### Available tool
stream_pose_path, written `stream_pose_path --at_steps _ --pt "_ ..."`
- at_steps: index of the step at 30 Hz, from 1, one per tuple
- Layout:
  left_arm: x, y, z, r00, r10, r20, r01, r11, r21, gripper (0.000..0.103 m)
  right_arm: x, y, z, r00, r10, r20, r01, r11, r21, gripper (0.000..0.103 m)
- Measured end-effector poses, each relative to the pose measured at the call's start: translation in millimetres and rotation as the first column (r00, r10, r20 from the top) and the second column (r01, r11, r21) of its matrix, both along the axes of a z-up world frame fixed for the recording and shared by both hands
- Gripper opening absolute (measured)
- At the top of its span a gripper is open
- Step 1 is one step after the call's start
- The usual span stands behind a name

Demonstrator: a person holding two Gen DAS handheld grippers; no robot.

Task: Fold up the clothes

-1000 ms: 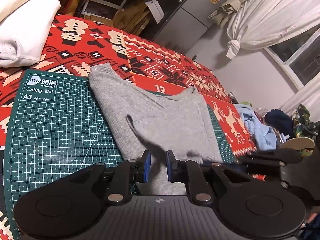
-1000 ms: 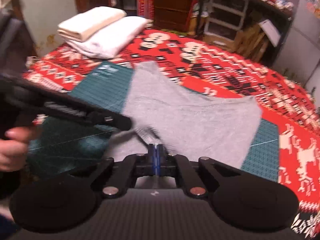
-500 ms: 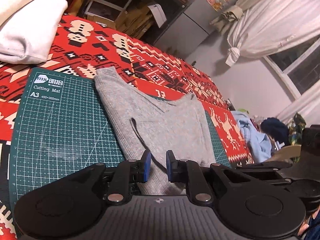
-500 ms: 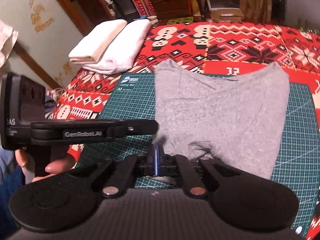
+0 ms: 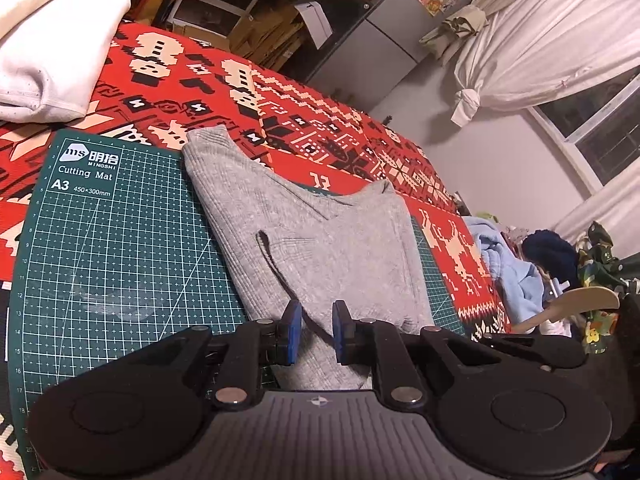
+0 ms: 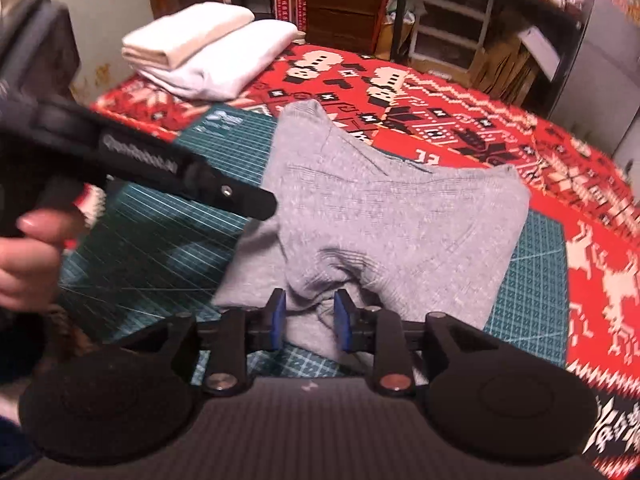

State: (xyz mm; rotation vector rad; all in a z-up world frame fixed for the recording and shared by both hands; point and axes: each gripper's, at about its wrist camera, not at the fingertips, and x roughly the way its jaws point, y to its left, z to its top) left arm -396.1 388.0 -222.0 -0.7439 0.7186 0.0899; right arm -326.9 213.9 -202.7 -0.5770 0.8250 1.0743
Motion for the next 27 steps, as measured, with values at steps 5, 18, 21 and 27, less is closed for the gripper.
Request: stream_pose_path --at_steps 5,18,21,27 --pt "-1 2 1 1.000 0.006 0.004 -0.006 1.000 -0.002 0.019 6 6 1 0.998 -0.062 0.027 0.062 0.998 0.009 0.001" --pt "-6 11 3 0.999 0.051 0.015 -0.051 0.999 -0.006 0.019 33 -3 -9 0.914 -0.184 -0.362 0.192 0.981 -0.015 0.002" --pt "-6 14 2 0.997 0.079 0.026 -0.079 0.997 0.005 0.019 33 -9 -9 0.913 -0.193 -0.359 0.202 0.979 -0.011 0.010" --pt "7 16 6 0.993 0.117 0.036 -0.121 0.983 0.138 0.019 36 -29 16 0.931 -0.174 -0.320 0.206 0.976 0.069 0.023"
